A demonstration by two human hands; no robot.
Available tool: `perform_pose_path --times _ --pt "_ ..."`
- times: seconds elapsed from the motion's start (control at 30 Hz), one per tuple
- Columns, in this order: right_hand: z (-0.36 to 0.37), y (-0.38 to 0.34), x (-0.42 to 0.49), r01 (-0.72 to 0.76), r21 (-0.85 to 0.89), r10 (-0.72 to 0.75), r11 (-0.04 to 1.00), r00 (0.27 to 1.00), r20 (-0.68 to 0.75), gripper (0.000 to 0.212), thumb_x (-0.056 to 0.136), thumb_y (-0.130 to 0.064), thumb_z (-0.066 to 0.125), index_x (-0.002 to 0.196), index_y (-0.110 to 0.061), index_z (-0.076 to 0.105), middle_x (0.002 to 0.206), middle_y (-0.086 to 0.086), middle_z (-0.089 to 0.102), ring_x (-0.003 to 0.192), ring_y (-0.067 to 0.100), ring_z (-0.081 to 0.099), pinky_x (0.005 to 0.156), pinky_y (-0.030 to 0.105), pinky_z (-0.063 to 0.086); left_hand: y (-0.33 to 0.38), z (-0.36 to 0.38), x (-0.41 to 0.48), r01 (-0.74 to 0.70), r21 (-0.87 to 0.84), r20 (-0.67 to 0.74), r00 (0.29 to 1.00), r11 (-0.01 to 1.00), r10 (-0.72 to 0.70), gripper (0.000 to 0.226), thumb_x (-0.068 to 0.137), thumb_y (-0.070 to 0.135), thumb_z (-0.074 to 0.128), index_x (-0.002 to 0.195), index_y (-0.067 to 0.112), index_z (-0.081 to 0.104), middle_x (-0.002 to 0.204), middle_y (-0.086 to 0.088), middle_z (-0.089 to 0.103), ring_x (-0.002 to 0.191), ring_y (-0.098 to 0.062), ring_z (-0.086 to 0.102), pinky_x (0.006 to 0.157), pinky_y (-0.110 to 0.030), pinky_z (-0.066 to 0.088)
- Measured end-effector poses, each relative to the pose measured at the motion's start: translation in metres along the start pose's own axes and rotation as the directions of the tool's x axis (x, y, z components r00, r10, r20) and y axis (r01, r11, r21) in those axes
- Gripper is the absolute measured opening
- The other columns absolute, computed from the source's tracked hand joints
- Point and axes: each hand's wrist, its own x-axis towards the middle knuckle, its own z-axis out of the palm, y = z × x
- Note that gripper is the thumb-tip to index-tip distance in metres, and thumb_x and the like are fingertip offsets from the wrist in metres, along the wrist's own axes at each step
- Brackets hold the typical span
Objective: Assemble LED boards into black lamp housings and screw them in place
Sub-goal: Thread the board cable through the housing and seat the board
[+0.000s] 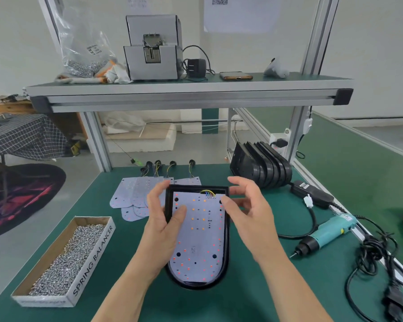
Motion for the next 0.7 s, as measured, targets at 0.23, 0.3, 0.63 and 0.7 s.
perform_pose_path --times 0.23,0.3,0.63,0.7 --pt "-0.007 0.004 -0.010 -0.106 0.092 0.101 0.990 0.993 0.057 0.024 0.094 -0.009 0.068 0.101 -0.031 0.073 0.084 -0.006 0.067 0.075 0.010 0.059 0.068 0.026 0.052 0.005 0.005 -0.007 0.037 0.033 -0.001 0.999 0.999 -0.037 0.043 0.100 0.024 0.059 0.125 0.057 0.048 0.107 0.028 0.068 0.096 0.008 0.064 0.077 -0.013 0.049" --pt "-0.009 0.005 -0.011 -0.103 0.073 0.096 0.992 0.991 0.093 0.026 0.094 -0.008 0.068 0.097 -0.033 0.072 0.090 0.009 0.069 0.078 0.017 0.059 0.070 0.035 0.053 0.007 0.005 -0.009 0.059 0.025 -0.002 0.998 0.998 -0.059 0.026 0.099 0.025 0.061 0.110 0.048 0.058 0.104 0.019 0.071 0.095 0.000 0.065 0.078 -0.017 0.048" --pt "-0.010 0.014 -0.014 -0.062 0.217 0.030 0.974 0.988 0.149 0.016 0.097 -0.027 0.054 0.109 -0.027 0.066 0.093 0.002 0.067 0.074 0.014 0.055 0.066 0.022 0.048 0.014 0.005 -0.010 0.151 -0.090 -0.011 0.988 0.984 -0.153 0.024 0.086 0.037 0.069 0.109 0.037 0.061 0.106 0.008 0.072 0.101 -0.012 0.067 0.085 -0.030 0.052" --pt "-0.017 0.013 -0.007 -0.236 0.548 0.099 0.802 0.958 0.269 0.031 0.103 -0.024 0.044 0.128 -0.018 0.061 0.122 0.005 0.069 0.077 0.019 0.059 0.063 0.027 0.048 0.017 0.003 -0.010 0.193 -0.207 0.046 0.981 0.959 -0.188 0.030 0.084 0.037 0.070 0.113 0.033 0.063 0.111 0.004 0.073 0.105 -0.015 0.068 0.089 -0.032 0.054"
